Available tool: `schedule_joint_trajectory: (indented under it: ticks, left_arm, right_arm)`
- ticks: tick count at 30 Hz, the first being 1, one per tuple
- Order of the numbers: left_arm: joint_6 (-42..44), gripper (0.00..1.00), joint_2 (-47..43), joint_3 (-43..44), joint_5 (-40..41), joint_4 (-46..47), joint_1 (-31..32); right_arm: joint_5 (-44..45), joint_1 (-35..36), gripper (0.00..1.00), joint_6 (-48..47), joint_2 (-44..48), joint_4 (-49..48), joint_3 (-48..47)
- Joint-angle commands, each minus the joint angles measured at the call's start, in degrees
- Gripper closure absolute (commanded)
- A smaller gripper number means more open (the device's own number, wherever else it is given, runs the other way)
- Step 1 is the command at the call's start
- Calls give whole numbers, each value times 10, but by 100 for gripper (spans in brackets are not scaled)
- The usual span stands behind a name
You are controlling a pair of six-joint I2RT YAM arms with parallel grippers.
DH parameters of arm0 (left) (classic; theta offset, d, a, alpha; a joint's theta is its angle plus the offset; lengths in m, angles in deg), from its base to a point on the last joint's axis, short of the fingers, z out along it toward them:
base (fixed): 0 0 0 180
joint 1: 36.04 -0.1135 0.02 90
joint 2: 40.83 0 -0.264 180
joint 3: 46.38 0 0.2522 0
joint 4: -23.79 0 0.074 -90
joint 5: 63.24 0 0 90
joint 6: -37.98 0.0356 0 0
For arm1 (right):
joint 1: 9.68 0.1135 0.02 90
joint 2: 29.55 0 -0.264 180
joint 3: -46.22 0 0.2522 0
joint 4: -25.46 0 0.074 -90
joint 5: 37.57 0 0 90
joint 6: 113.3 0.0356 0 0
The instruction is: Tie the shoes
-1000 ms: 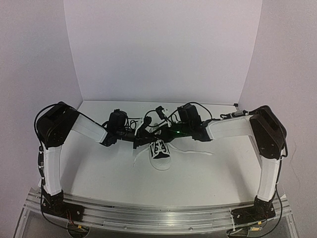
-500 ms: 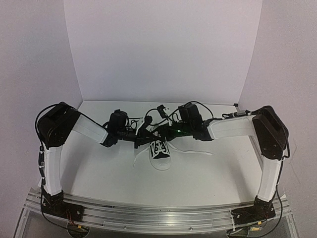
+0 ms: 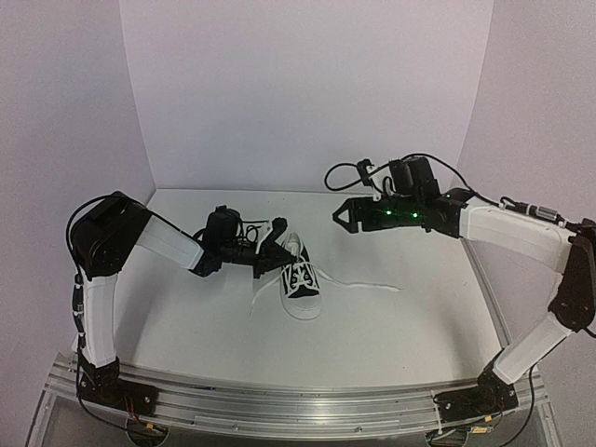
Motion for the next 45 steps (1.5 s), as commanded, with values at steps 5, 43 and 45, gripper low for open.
schedule_joint_trajectory:
  ticks: [5,43,45]
  left_arm:
    - [18,100,4,8,3,15,5]
    - [9,100,12,11,22,37,19]
    - [17,100,10,8,23,33,19]
  right_arm:
    - [41,-97,21,-107,-75,290,-9]
    - [-35,-105,100,-247,-237,289,-123]
    - [-69,-105,100,-218,-220,287,-167]
